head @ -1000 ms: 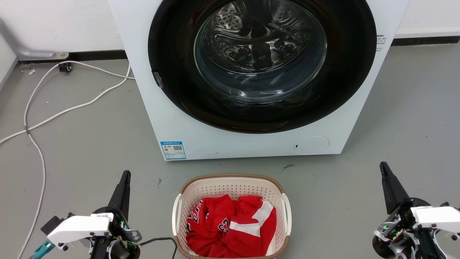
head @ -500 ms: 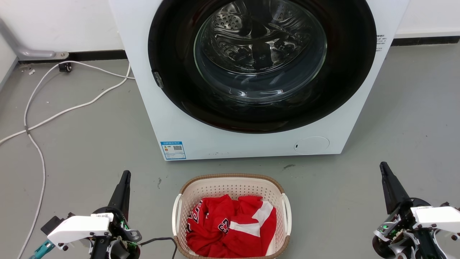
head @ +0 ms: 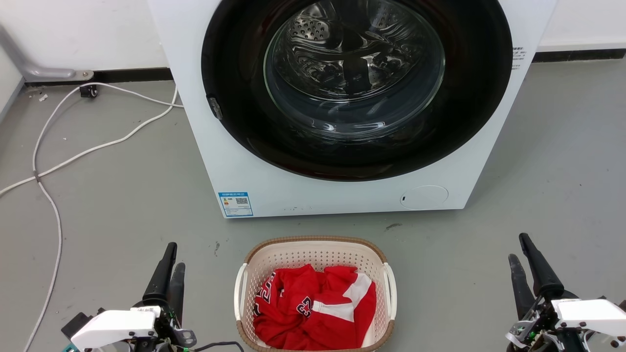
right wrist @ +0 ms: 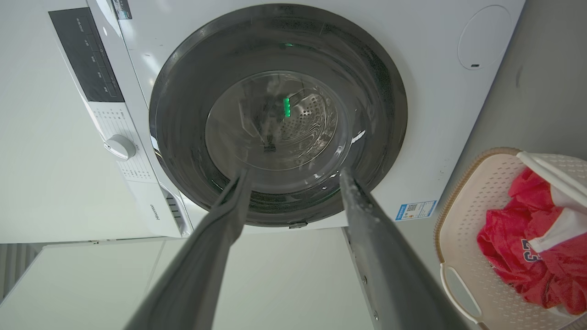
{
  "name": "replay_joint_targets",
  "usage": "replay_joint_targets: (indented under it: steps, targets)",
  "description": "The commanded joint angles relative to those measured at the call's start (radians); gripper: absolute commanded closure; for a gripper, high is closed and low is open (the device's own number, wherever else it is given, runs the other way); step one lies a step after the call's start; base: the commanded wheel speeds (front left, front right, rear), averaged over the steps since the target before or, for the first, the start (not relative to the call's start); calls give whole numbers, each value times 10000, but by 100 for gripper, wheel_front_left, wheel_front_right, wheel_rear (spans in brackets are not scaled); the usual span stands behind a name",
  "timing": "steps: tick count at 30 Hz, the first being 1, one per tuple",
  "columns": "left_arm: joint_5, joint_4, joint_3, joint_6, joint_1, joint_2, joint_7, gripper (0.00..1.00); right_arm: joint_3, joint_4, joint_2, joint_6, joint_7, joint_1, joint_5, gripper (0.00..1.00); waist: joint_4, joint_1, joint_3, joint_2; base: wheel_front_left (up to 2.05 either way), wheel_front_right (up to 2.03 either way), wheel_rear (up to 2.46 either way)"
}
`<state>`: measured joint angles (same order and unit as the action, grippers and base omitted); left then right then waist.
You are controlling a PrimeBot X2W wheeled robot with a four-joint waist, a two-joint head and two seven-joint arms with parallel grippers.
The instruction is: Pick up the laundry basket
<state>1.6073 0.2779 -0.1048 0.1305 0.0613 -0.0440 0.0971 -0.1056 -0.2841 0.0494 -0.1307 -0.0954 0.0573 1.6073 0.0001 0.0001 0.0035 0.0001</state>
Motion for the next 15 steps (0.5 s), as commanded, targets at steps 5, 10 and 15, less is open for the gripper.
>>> replay_joint_targets:
  steps: [5, 10, 15]
  targets:
    - [-995, -434, -79, 0, 173, -34, -360, 0, -42, 509, 28, 0, 374, 156, -1220, 0, 4, 0, 15, -1, 0, 0, 0]
    - [-2015, -780, -76, -107, 178, -37, -595, 0, -30, 886, 28, 0, 606, 87, -2375, 0, 8, 0, 34, -1, 0, 0, 0]
    - [-2795, -1071, 25, -266, 142, -40, -774, 0, 34, 1151, 27, 0, 782, 41, -3304, 0, 7, 0, 46, -1, 0, 0, 0]
